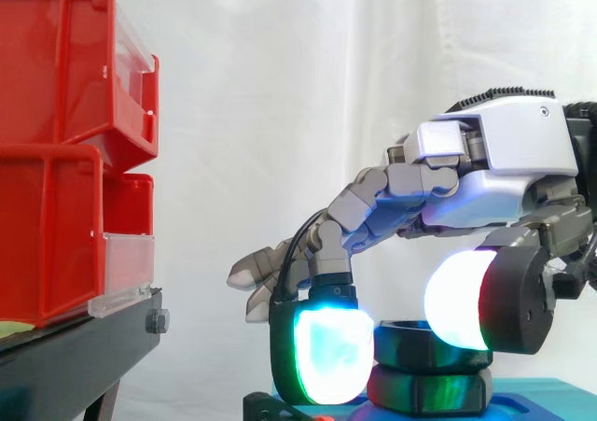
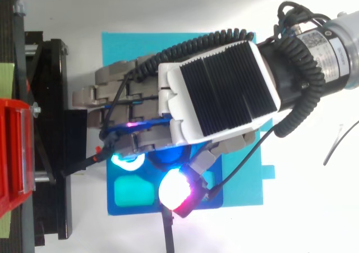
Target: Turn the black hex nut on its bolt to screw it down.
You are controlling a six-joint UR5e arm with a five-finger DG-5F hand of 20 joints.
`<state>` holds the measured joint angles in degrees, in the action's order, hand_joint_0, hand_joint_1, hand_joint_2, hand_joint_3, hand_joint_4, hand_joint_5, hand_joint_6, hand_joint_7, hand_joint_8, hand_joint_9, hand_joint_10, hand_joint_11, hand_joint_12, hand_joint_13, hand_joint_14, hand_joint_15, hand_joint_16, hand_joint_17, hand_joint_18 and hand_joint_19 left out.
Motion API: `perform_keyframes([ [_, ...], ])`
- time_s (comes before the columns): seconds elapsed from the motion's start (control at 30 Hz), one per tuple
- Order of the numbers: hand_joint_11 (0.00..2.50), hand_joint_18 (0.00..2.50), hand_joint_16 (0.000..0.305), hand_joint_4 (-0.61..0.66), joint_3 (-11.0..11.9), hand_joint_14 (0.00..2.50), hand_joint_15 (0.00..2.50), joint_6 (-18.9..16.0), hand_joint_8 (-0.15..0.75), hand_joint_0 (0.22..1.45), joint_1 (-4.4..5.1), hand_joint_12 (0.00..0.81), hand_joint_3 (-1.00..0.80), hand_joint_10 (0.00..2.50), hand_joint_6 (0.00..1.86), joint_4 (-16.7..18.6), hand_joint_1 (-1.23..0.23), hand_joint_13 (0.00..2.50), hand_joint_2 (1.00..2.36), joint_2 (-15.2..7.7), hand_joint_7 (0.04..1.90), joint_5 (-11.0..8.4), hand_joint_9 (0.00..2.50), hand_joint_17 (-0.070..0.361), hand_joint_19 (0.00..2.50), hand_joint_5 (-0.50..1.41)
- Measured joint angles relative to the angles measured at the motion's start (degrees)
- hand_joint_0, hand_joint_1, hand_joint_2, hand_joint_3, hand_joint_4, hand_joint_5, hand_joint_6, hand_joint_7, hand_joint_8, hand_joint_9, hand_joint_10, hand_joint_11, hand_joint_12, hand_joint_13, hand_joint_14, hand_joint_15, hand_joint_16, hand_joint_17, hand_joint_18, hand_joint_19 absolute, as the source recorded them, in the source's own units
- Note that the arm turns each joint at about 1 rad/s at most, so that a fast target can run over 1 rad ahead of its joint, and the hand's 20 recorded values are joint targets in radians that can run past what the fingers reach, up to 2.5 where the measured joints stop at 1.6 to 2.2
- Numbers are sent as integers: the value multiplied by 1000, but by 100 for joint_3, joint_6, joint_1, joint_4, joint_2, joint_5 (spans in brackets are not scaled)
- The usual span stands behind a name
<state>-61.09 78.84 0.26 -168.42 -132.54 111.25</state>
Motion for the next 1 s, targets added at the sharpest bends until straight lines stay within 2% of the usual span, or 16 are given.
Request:
perform_keyframes([
  [0.43,222,262,50,246,1,0,0,-19,327,515,-142,355,-500,5,813,79,-442,277,1000,-3,766,209,483,113,180,-163],
  [0.67,221,261,50,246,1,0,0,-29,326,516,-148,355,-500,5,731,168,-442,276,1000,-1,839,224,480,113,184,-151],
  [0.83,207,255,51,261,1,0,0,-73,324,515,-134,357,-500,5,537,307,-444,273,1000,0,1109,265,474,114,183,-126],
  [1.0,216,254,51,277,2,0,0,-169,322,513,-84,358,-500,6,501,485,-445,264,1000,1,1115,288,463,115,182,-129],
])
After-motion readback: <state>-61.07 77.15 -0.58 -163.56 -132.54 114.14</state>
